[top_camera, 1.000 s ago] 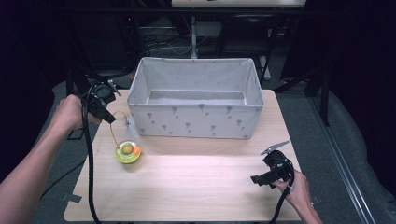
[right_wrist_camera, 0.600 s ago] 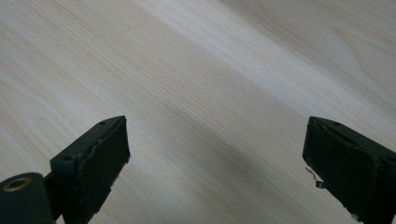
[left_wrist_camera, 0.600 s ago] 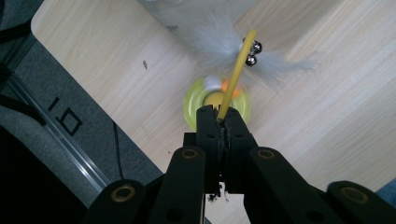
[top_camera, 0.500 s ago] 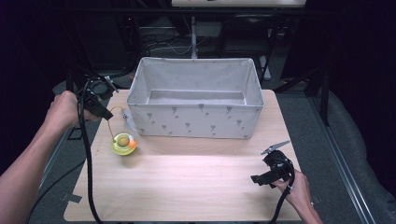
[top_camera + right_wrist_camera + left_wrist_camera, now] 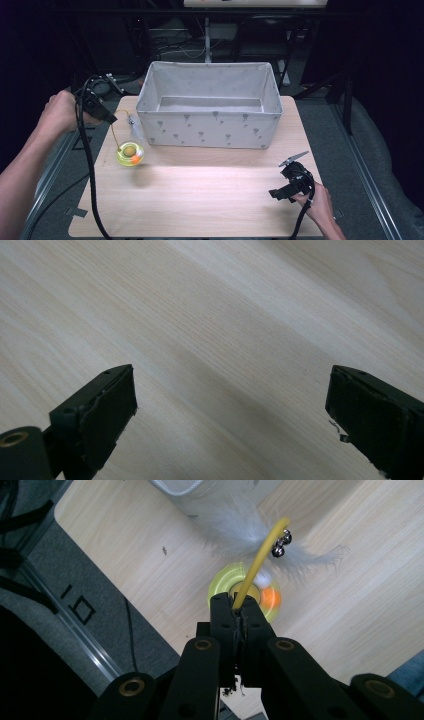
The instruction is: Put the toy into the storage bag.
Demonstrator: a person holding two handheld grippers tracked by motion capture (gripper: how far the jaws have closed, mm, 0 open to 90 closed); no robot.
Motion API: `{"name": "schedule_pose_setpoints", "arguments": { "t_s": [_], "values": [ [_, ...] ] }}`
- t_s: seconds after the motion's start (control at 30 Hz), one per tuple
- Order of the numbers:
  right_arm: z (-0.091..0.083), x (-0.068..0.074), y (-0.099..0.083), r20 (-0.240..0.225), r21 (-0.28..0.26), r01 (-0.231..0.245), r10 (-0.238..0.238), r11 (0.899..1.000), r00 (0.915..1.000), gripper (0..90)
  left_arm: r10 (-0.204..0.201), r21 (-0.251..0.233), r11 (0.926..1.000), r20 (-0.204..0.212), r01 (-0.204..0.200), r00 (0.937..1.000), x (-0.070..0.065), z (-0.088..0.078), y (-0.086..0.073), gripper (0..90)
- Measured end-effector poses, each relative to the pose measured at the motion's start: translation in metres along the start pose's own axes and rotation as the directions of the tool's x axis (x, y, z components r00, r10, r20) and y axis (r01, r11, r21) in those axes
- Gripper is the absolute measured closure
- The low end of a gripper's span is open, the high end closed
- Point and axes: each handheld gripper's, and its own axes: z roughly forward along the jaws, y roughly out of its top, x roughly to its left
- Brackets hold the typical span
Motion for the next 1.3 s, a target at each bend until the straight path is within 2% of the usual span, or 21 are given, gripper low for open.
{"name": "schedule_pose_setpoints", "arguments": {
  "t_s": [0.3,0.33,0.47,0.67,0.7,0.87,0.9,1.1,1.3],
  "values": [
    [0.001,0.000,0.000,-0.002,0.011,0.008,-0.008,1.000,1.0000,5.6,0.010,-0.012,0.9999,-0.025,-0.010,0.9996,0.001,-0.024,0.002,88.0],
    [0.000,0.000,0.000,0.010,0.020,0.014,-0.014,1.000,0.9998,5.6,0.008,-0.015,0.9998,-0.026,-0.009,0.9996,0.002,-0.027,0.002,88.0],
    [0.000,0.000,0.000,-0.003,0.011,0.010,-0.010,1.000,0.9999,5.6,0.009,-0.019,0.9998,-0.032,-0.009,0.9994,0.001,-0.037,0.004,87.9],
    [0.000,-0.001,0.000,0.008,0.022,0.018,-0.018,1.000,0.9998,5.5,0.014,-0.024,0.9996,-0.041,-0.015,0.9991,0.001,-0.048,0.008,88.0],
    [0.001,0.000,0.000,-0.004,0.007,0.008,-0.008,1.000,1.0000,5.5,0.020,-0.025,0.9995,-0.049,-0.021,0.9986,0.002,-0.052,0.009,88.0],
    [0.000,0.000,0.000,-0.003,0.016,0.013,-0.013,1.000,0.9999,5.5,0.018,-0.034,0.9992,-0.064,-0.020,0.9978,0.003,-0.059,0.012,87.9],
    [0.000,-0.001,0.000,0.011,0.024,0.021,-0.022,0.999,0.9997,5.4,0.019,-0.033,0.9992,-0.071,-0.021,0.9973,0.003,-0.060,0.013,87.9],
    [0.000,0.000,0.000,0.010,0.021,0.019,-0.019,1.000,0.9998,5.4,0.015,-0.022,0.9996,-0.084,-0.017,0.9964,0.006,-0.070,0.019,87.9],
    [0.001,0.000,0.000,0.008,0.014,0.015,-0.015,1.000,0.9998,5.4,0.012,-0.036,0.9992,-0.093,-0.016,0.9956,0.008,-0.080,0.022,87.9]
  ]
}}
